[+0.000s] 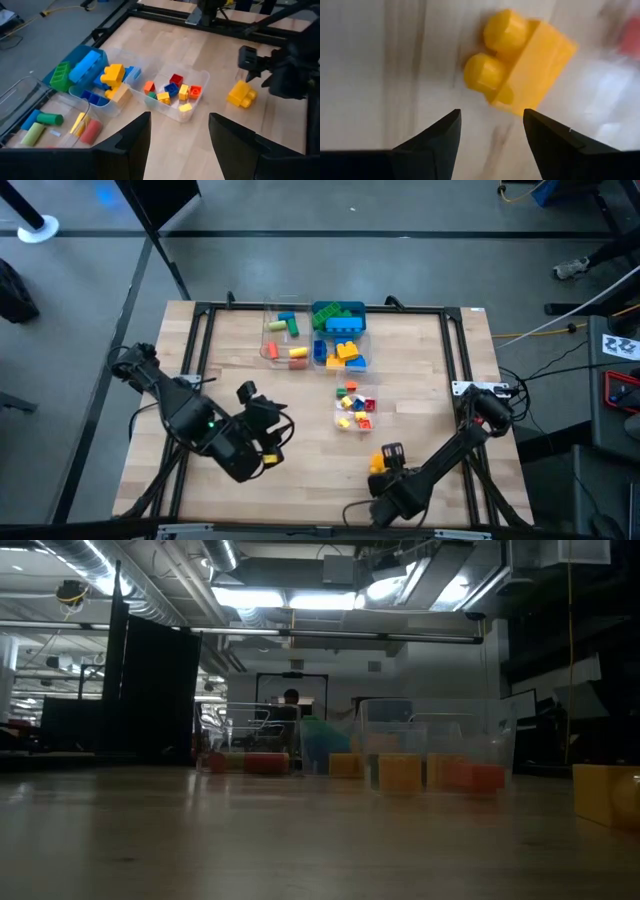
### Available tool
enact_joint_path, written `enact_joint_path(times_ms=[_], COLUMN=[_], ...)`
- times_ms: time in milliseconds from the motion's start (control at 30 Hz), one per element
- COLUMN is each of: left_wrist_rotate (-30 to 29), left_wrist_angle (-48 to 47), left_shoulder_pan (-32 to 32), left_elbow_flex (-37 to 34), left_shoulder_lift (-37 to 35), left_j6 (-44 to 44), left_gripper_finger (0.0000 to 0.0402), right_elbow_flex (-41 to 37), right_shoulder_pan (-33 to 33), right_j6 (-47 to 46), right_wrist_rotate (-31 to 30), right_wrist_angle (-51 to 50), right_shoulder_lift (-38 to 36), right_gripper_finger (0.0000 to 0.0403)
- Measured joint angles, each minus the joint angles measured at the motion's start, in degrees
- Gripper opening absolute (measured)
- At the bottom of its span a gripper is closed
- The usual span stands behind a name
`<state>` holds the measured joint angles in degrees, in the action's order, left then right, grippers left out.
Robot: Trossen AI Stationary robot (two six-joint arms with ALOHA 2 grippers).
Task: Sort blocks by size
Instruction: Put the yellow 2 stud game piece into the top right transparent bin
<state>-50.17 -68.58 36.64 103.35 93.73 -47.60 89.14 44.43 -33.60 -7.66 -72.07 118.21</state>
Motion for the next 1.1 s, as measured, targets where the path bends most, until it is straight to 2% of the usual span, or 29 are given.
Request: enact_joint_path(times_ms=[200, 300, 400, 667, 800, 933, 1100], left_wrist_rotate=[-0.2, -0.3, -0.3, -0.4, -2.9, -5.4, -8.0], left_wrist_angle=[0.0, 0.0, -0.3, -1.5, -1.8, -2.5, -2.5], left_shoulder_pan=[1.6, 2.1, 2.2, 2.5, 4.4, 6.7, 9.6], left_elbow_flex=[0.0, 0.0, 0.0, 0.0, 0.0, -0.1, -3.5], left_shoulder_lift=[0.0, 0.0, 0.0, 0.0, 0.0, 0.0, 0.0], left_j6=[-0.5, -0.5, -0.5, -0.4, -0.4, -2.3, -6.8], left_gripper_finger=[0.0184, 0.0184, 0.0184, 0.0184, 0.0184, 0.0184, 0.0184], right_elbow_flex=[0.0, 0.1, 0.1, 0.1, 0.1, 0.1, 0.1], right_shoulder_pan=[-2.8, -3.8, -4.2, -4.4, -4.9, -7.7, -12.2], right_j6=[-0.7, -0.7, -0.6, -0.6, -0.6, -0.9, -0.5], right_wrist_rotate=[7.9, 8.8, 8.7, 2.2, 0.5, 5.8, 10.7], right_wrist_angle=[0.6, 0.7, 0.5, 1.6, 2.0, 2.4, 3.6], right_shoulder_lift=[-0.6, -1.9, -3.8, -4.7, -4.7, -4.7, -4.7], right_gripper_finger=[0.0218, 0.0218, 0.0218, 0.0218, 0.0218, 0.0218, 0.0218])
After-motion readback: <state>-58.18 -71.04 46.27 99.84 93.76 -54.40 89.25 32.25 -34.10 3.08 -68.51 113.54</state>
